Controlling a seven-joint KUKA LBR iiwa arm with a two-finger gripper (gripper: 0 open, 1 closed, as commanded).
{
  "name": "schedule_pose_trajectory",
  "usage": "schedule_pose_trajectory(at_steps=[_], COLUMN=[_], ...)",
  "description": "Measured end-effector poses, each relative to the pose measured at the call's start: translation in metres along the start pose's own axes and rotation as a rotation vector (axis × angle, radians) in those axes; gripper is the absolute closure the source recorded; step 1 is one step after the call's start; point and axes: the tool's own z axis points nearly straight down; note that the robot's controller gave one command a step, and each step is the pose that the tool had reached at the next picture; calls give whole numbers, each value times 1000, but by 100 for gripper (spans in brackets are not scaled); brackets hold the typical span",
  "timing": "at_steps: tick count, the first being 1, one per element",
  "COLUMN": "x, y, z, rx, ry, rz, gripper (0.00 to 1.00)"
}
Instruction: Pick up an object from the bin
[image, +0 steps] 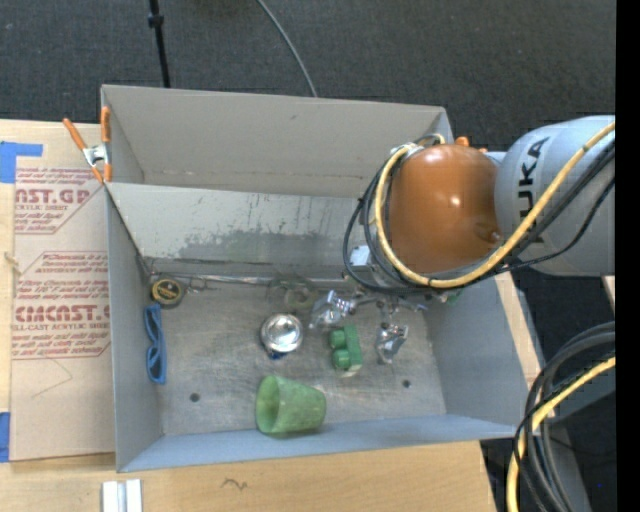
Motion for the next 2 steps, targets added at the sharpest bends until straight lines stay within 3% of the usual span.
schedule_pose_trajectory(at_steps=[1,2], x=[20,50], y=[-32,-49], z=[74,77], rx=[-5,0], ry=[2,-2], rz=[-375,-428], gripper=[0,0])
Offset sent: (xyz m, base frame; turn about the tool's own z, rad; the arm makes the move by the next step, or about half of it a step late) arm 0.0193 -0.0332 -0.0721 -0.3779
